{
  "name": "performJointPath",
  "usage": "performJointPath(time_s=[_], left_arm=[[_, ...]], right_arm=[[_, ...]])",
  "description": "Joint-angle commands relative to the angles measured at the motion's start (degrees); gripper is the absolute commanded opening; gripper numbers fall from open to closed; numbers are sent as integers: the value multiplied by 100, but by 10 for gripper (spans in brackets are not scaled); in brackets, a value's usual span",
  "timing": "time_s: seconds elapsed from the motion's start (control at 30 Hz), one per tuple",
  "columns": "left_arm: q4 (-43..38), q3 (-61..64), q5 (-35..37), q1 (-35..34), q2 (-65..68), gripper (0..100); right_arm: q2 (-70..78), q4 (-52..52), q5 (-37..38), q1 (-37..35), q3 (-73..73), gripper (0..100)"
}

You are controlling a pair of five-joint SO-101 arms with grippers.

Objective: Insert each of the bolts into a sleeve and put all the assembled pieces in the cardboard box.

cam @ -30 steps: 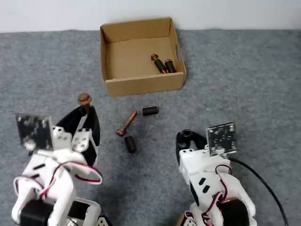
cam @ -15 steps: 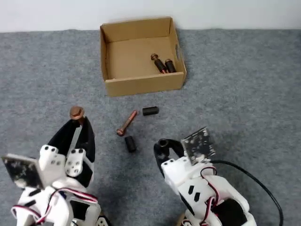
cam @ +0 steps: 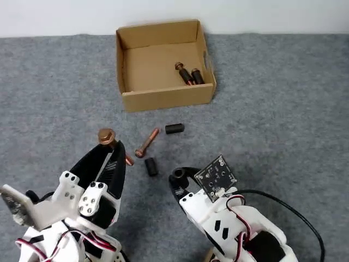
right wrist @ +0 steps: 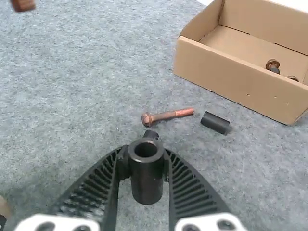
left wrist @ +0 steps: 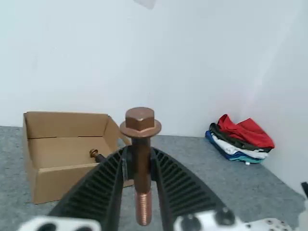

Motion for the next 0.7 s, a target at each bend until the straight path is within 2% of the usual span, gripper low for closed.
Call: performJointPath(time_s=[0.0,0.17,0.4,0.53,0.67], left_arm=[[-185,-286,369,149,-9,4],[-176,-224,747,923,0,4],[-343,295,782,1609,176,4],[-712,743,765,1749,264,4],[-721,1042,765,1732,237,4]], right_arm=[[-22,-145,290,-48,-53,8],[-22,-154,589,-207,-53,8],[-22,-154,607,-602,-62,8],[-22,-154,607,-629,-79,8],[-40,-154,607,-620,-97,8]])
